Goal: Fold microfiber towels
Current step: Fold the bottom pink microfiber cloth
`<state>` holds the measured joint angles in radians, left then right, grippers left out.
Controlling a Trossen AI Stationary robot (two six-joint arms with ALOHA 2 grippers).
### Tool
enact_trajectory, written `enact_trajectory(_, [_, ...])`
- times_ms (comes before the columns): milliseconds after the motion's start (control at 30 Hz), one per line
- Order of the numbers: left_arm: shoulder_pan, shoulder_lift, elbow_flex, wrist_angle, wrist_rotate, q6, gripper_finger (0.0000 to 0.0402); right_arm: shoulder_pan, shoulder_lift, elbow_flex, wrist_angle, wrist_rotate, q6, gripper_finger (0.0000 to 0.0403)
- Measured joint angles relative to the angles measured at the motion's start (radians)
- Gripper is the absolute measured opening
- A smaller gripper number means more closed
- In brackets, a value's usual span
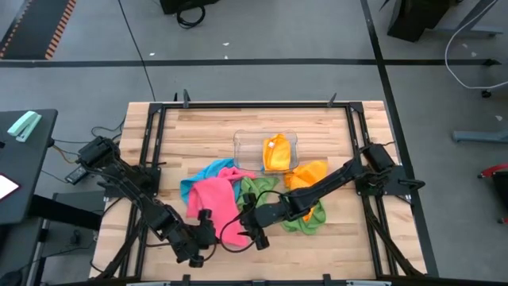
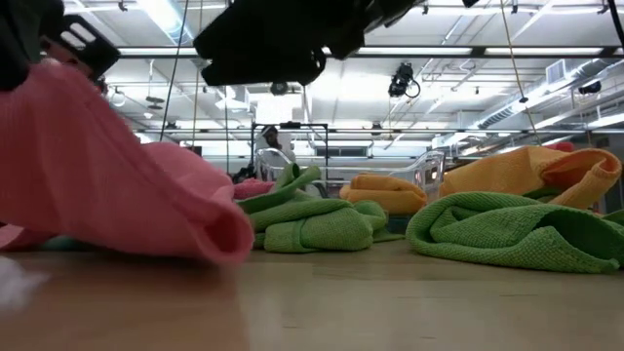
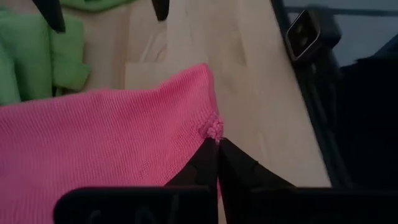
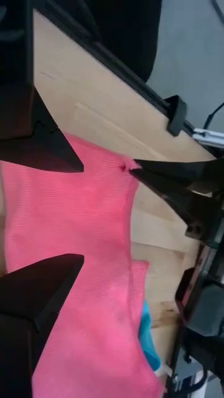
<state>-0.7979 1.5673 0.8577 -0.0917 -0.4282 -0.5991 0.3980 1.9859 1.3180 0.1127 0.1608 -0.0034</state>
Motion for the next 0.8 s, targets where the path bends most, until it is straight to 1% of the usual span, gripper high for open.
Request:
enact_trajectory(133, [0.010,0.000,0.035,-0.001,-0.002,0.004,0.0019,0.012,0.000,0.000,-0.006,0.000,-0.002,0.0235])
enact_trajectory(233, [0.012,0.000,0.050,0.003,-0.012,-0.002,0.0013,0.020,0.000,0.000,-0.001,0.000,-0.015,0.0235])
enact_trajectory(367, [0.012,0.000,0.052,0.000,-0.046,-0.055,0.0007,0.035,-0.003,0.000,-0.017,0.000,-0.044,0.0235])
enact_trajectory(467, [0.011,0.000,0.052,0.004,-0.077,-0.123,0.0016,0.047,-0.006,0.012,-0.029,0.000,-0.067,0.0235])
enact_trajectory(533, [0.012,0.001,0.052,0.013,-0.087,-0.156,0.0019,0.054,-0.006,0.033,-0.080,0.000,-0.076,0.0235])
enact_trajectory(633, [0.011,0.003,0.053,0.027,-0.106,-0.200,0.0012,0.062,-0.008,0.063,-0.159,0.000,-0.080,0.0235])
enact_trajectory(800, [0.011,0.003,0.053,0.074,-0.119,-0.244,0.0010,0.076,-0.027,0.101,-0.309,-0.005,-0.080,0.0235])
